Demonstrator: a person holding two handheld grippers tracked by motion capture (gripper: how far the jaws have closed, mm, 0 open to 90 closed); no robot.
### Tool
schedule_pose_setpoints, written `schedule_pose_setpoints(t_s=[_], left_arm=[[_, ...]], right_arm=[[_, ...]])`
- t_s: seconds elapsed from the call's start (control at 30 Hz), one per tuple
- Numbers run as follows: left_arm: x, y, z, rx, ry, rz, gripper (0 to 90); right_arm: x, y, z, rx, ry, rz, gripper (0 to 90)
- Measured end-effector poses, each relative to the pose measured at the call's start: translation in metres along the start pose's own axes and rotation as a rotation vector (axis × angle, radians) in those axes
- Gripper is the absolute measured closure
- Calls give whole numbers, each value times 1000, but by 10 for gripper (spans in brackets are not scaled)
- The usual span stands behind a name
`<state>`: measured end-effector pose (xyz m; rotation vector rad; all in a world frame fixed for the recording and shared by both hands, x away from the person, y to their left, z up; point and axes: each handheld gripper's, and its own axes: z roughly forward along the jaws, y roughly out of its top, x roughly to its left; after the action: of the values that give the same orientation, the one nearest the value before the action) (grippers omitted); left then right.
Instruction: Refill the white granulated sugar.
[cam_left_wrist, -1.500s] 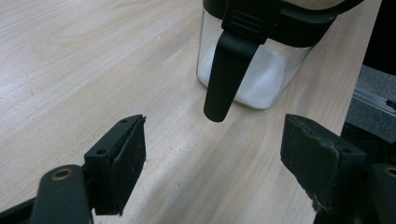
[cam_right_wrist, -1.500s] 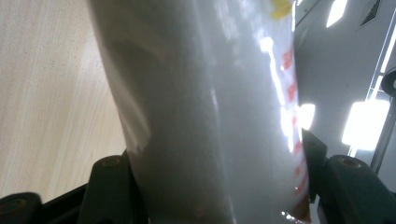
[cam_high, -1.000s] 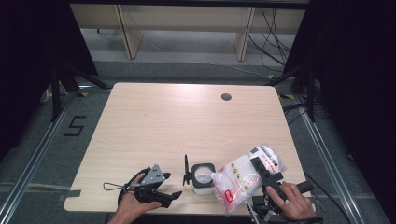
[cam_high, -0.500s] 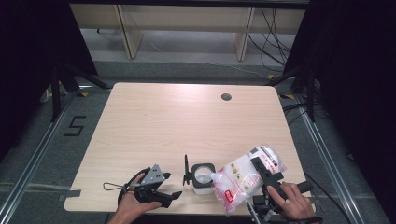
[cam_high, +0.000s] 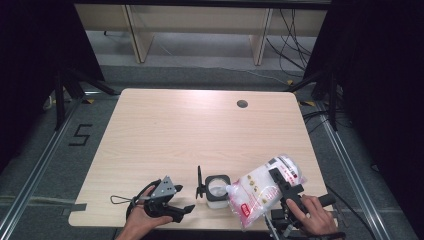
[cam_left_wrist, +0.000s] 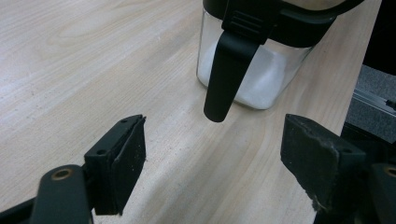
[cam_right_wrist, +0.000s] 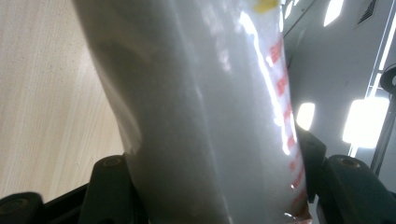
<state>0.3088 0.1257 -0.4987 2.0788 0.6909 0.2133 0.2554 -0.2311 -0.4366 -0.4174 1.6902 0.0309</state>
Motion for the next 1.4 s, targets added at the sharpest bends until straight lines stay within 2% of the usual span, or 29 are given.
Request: schedule_pose_setpoints(t_s=[0.23, 0.27, 0.37, 0.4, 0.43, 0.5, 0.6, 0.67, 0.7, 0.73, 0.83, 0.93, 1.03, 1.17, 1.2, 1.3, 1.4], left_arm=[[0, 0, 0, -2, 2, 0, 219], [0, 0, 0, -2, 2, 1, 219], [-1, 0, 0, -3, 4, -6, 219], [0, 0, 0, -2, 2, -1, 219], [0, 0, 0, -1, 2, 1, 219], [0, 0, 0, -3, 3, 1, 219], [0, 0, 0, -3, 3, 1, 219], [0, 0, 0, -3, 3, 0, 219], [0, 0, 0, -3, 3, 1, 219], [0, 0, 0, -3, 4, 1, 219], [0, 0, 0, -3, 3, 0, 219], [0, 0, 0, -5, 6, 1, 219], [0, 0, 0, -2, 3, 1, 219], [0, 0, 0, -4, 9, 5, 219], [0, 0, 0, -2, 10, 6, 219], [2, 0, -2, 16, 16, 28, 219], [0, 0, -1, 1, 13, 6, 219]], right_arm=[[-1, 0, 0, -1, -1, 1, 436], [0, 0, -1, 10, 11, 6, 436], [-1, 0, 0, -3, -2, 7, 437], [1, 0, 0, -2, 5, 27, 437], [2, -1, 1, -16, -12, 31, 438], [-1, -1, 0, -7, -5, 14, 438], [0, 0, 0, -2, -6, 36, 439], [2, -1, -1, 14, 5, 69, 439], [1, -1, 1, -14, -20, 43, 439], [-1, -1, 0, -11, -22, 23, 439], [1, -2, 0, -11, -19, 55, 440], [-2, -1, -1, -13, -26, 26, 440], [-1, -1, -1, -14, -25, 45, 441], [-1, -2, -1, -22, -36, 35, 441], [-3, -3, 0, -32, -39, -1, 441], [-2, -2, 0, -18, -25, 24, 441], [-2, -2, -1, -12, -16, 22, 441]])
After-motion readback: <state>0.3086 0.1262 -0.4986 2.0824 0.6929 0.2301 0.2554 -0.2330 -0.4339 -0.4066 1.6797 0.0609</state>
